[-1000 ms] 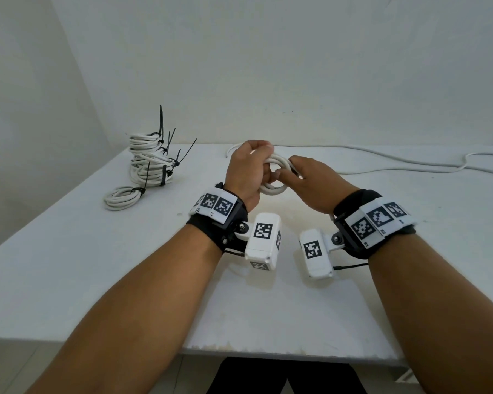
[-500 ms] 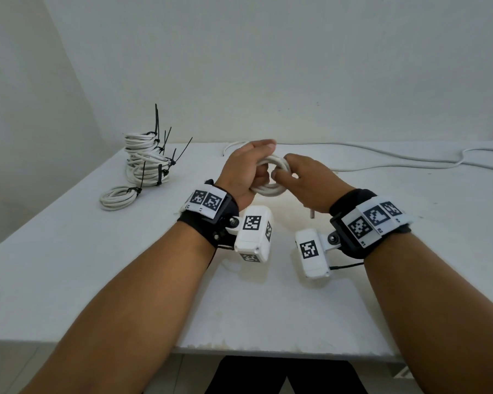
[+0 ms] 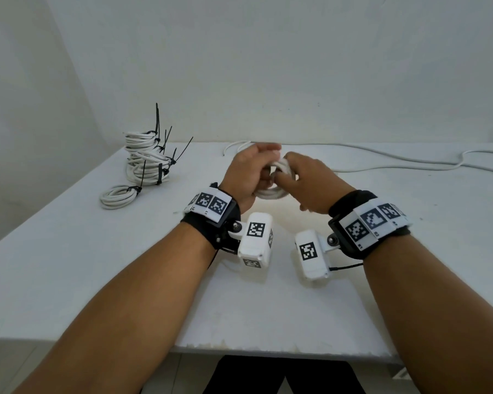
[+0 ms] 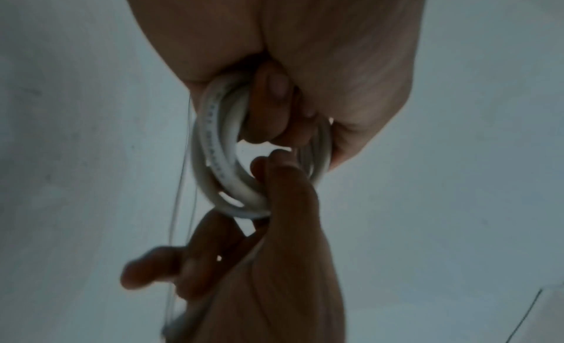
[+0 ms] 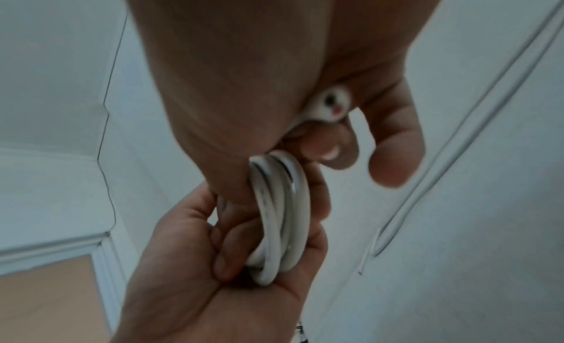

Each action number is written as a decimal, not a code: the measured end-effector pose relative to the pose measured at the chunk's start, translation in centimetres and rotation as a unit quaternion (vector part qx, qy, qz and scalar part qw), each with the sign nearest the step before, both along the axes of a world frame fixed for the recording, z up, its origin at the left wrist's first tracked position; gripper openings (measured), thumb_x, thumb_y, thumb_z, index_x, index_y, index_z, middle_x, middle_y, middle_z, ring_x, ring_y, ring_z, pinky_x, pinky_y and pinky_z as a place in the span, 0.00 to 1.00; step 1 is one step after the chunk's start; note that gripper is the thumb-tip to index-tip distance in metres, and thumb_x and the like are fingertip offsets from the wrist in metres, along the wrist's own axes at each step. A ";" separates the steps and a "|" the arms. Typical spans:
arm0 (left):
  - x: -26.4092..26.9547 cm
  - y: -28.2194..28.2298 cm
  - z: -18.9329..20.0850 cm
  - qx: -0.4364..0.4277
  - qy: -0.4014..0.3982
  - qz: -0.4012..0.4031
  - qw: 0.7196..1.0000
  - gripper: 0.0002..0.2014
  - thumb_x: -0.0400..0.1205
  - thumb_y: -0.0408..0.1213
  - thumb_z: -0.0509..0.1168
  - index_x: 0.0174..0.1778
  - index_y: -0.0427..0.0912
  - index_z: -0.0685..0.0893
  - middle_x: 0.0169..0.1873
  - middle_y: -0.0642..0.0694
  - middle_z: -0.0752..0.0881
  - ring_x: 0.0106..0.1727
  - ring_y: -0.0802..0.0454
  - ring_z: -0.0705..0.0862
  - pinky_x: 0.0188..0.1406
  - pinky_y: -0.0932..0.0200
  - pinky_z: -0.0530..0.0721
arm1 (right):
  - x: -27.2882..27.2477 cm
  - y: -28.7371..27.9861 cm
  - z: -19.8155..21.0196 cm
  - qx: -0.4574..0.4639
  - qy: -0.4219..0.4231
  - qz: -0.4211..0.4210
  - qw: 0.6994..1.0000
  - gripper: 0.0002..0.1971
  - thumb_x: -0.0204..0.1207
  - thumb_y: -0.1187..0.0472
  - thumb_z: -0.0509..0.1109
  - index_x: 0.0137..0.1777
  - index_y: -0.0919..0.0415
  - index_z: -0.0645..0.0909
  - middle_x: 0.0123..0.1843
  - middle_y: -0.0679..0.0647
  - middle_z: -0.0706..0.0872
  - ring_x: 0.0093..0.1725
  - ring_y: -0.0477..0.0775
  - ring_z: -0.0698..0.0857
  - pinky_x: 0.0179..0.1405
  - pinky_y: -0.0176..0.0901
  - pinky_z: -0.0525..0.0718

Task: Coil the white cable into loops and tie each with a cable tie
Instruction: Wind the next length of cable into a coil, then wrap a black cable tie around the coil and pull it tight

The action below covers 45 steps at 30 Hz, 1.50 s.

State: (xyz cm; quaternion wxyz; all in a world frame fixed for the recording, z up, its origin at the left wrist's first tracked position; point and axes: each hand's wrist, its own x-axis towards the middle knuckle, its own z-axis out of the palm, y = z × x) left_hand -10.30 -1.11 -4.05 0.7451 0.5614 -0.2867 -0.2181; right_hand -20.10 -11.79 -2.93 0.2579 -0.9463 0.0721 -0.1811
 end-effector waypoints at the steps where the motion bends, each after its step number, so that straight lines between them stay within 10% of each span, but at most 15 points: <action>1: -0.1 0.0 0.3 -0.037 0.029 0.011 0.999 0.06 0.85 0.28 0.60 0.53 0.39 0.80 0.20 0.53 0.78 0.17 0.60 0.73 0.15 0.68 0.69 | 0.1 0.1 0.1 0.033 -0.014 -0.010 0.999 0.11 0.85 0.50 0.61 0.46 0.57 0.73 0.38 0.51 0.81 0.24 0.48 0.81 0.15 0.31 0.72; 5: -0.6 -0.4 0.2 -0.078 0.060 0.016 0.995 0.05 0.85 0.29 0.58 0.53 0.38 0.79 0.19 0.53 0.77 0.17 0.59 0.72 0.17 0.67 0.70 | 0.3 0.0 0.0 0.067 -0.007 -0.010 0.998 0.13 0.86 0.49 0.59 0.42 0.56 0.70 0.35 0.53 0.82 0.18 0.44 0.81 0.16 0.36 0.77; 11: 0.3 0.8 -0.2 0.132 0.060 -0.138 0.980 0.12 0.84 0.34 0.52 0.48 0.40 0.82 0.21 0.45 0.73 0.20 0.52 0.69 0.25 0.61 0.73 | -0.5 -1.1 -0.4 -0.079 0.143 0.031 0.986 0.15 0.88 0.53 0.54 0.44 0.59 0.76 0.36 0.50 0.87 0.22 0.43 0.80 0.26 0.33 0.74; 18: -0.5 -0.1 1.1 -0.050 0.110 0.032 0.992 0.11 0.84 0.33 0.58 0.36 0.42 0.79 0.14 0.53 0.67 0.14 0.58 0.60 0.16 0.66 0.60 | 0.8 0.2 -0.1 0.025 -0.024 -0.025 0.999 0.12 0.84 0.52 0.59 0.47 0.61 0.74 0.38 0.51 0.84 0.27 0.43 0.82 0.29 0.40 0.76; 25: 0.0 1.0 0.6 0.128 0.124 -0.191 0.965 0.12 0.78 0.37 0.55 0.53 0.39 0.80 0.19 0.45 0.74 0.13 0.54 0.68 0.18 0.69 0.69 | -0.5 -0.8 -0.3 -0.100 0.153 0.037 0.982 0.07 0.87 0.54 0.55 0.60 0.51 0.71 0.43 0.52 0.87 0.36 0.45 0.84 0.33 0.36 0.75; 31: 0.0 0.2 1.0 -0.014 0.087 0.009 0.996 0.12 0.84 0.30 0.54 0.48 0.39 0.84 0.14 0.53 0.67 0.13 0.59 0.61 0.28 0.59 0.59 | 1.3 0.0 -0.5 -0.055 0.004 -0.050 0.997 0.14 0.82 0.48 0.56 0.40 0.55 0.69 0.39 0.55 0.84 0.40 0.59 0.84 0.38 0.52 0.81; 38: 0.5 1.9 0.9 0.117 0.131 -0.216 0.961 0.18 0.84 0.31 0.45 0.59 0.37 0.79 0.16 0.46 0.74 0.15 0.55 0.69 0.20 0.64 0.69 | -0.2 0.0 0.2 -0.113 0.155 0.022 0.981 0.12 0.88 0.53 0.53 0.48 0.50 0.77 0.37 0.48 0.83 0.39 0.53 0.86 0.40 0.46 0.78; 40: 0.4 1.6 0.7 0.139 0.111 -0.210 0.961 0.18 0.84 0.32 0.45 0.58 0.38 0.79 0.14 0.49 0.70 0.13 0.57 0.65 0.16 0.67 0.65 | -0.2 0.2 0.4 -0.116 0.168 0.031 0.978 0.07 0.87 0.54 0.53 0.54 0.43 0.72 0.37 0.48 0.83 0.41 0.54 0.87 0.43 0.47 0.82; 45: -0.5 -0.6 0.7 0.070 0.072 -0.096 0.990 0.13 0.85 0.32 0.52 0.49 0.39 0.83 0.12 0.52 0.61 0.12 0.58 0.57 0.22 0.62 0.62 | -1.5 -0.6 0.4 -0.036 0.081 -0.031 0.996 0.11 0.84 0.54 0.57 0.45 0.59 0.76 0.39 0.55 0.86 0.38 0.54 0.85 0.41 0.49 0.81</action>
